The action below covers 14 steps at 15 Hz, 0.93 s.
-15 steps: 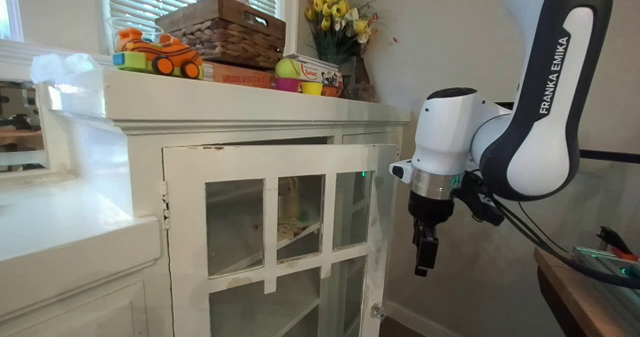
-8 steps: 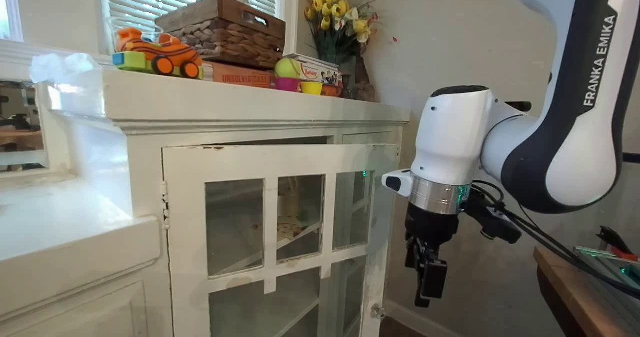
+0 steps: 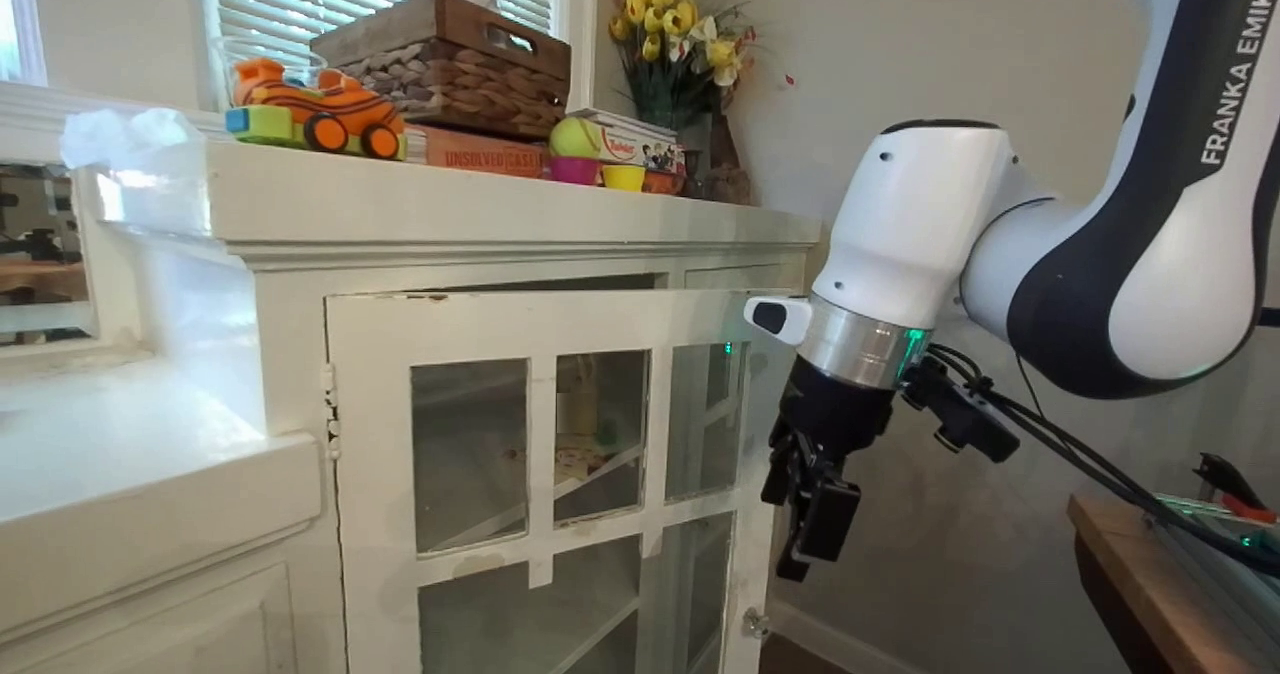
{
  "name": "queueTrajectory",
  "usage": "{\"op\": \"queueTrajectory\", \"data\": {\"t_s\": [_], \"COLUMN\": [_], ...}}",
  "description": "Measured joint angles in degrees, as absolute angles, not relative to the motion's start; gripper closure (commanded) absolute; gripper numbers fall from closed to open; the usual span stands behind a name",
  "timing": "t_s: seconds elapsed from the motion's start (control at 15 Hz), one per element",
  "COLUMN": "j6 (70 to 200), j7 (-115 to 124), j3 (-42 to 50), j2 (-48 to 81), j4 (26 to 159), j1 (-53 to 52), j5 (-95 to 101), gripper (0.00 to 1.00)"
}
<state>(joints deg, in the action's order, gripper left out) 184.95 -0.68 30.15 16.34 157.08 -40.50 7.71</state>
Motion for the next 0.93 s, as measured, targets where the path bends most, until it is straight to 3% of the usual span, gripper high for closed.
{"op": "queueTrajectory", "data": {"t_s": [0.93], "j6": [189.24], "j7": [-6.75], "j3": [56.52], "j2": [11.37], "j4": [153.27], "j1": [-67.53], "j5": [7.86], "gripper": [0.0]}}
